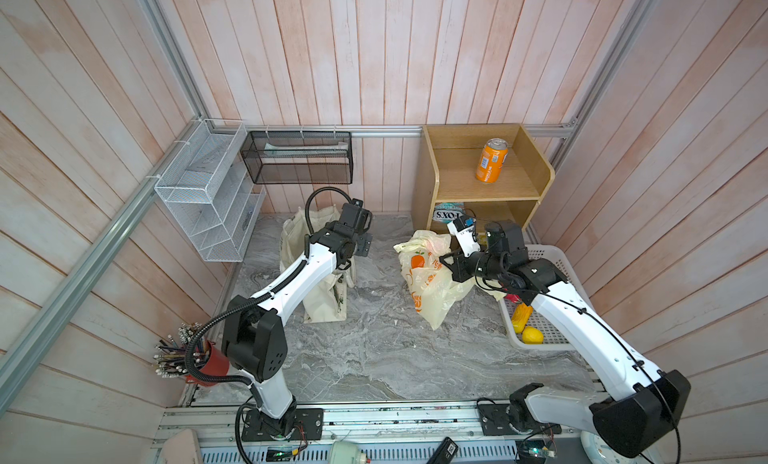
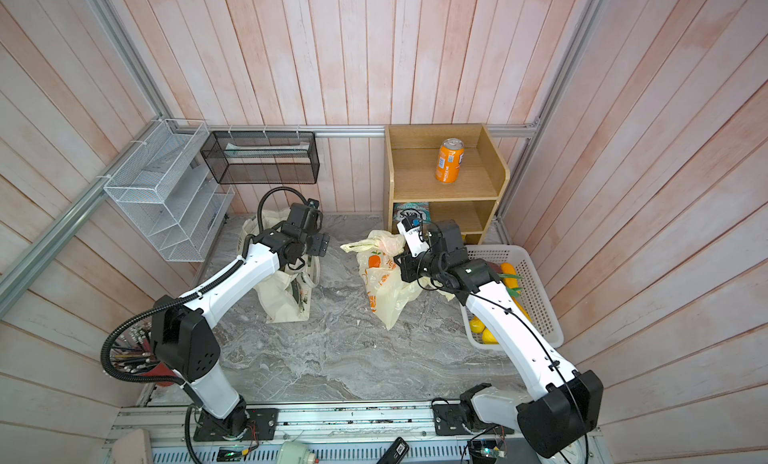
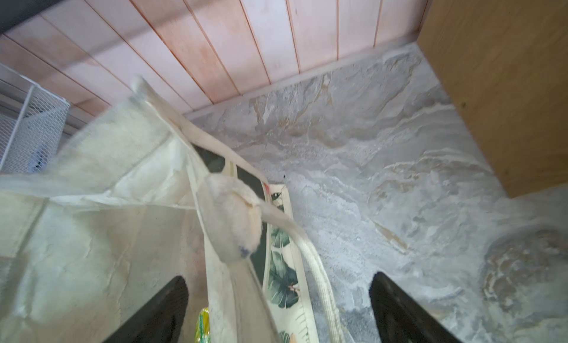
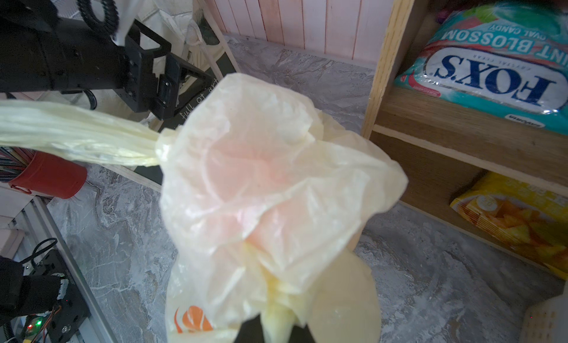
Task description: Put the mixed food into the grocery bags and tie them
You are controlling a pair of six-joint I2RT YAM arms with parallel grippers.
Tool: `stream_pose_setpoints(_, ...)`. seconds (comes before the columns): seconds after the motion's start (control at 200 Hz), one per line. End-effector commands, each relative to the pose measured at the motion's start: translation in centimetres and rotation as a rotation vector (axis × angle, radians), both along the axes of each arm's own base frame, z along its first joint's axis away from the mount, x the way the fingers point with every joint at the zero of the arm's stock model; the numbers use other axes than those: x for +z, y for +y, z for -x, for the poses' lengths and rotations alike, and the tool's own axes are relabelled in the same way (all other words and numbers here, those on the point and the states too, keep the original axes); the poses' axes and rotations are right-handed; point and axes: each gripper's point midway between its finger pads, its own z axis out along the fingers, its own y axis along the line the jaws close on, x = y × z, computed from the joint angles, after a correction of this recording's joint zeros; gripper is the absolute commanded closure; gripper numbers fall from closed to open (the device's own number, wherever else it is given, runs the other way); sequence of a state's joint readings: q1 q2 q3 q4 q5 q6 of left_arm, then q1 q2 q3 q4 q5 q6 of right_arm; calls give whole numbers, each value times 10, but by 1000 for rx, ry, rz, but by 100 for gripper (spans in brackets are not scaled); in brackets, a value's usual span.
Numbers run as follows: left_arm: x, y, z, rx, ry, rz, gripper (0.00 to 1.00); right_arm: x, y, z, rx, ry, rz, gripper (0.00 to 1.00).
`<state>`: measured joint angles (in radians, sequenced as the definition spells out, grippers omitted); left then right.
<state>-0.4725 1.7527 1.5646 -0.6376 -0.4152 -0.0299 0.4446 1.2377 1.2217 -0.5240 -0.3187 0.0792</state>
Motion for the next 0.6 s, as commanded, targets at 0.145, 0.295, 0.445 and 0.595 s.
stream_pose_setpoints(0.145,-9,7,11,5,52,-9,62,17,-7,5,-25,-50,-17,100)
stream_pose_setpoints(0.295,6,-10,21,-67,56,106,100,27,-13,3,-52,-69,-31,100)
stream_pose_setpoints(0.445,53,-41,44,-173,12,367,100,36,-22,-3,-93,-86,-40,100)
stream_pose_setpoints(0.595,102,-69,72,-270,-35,620,100,40,-33,-11,-142,-95,-47,100)
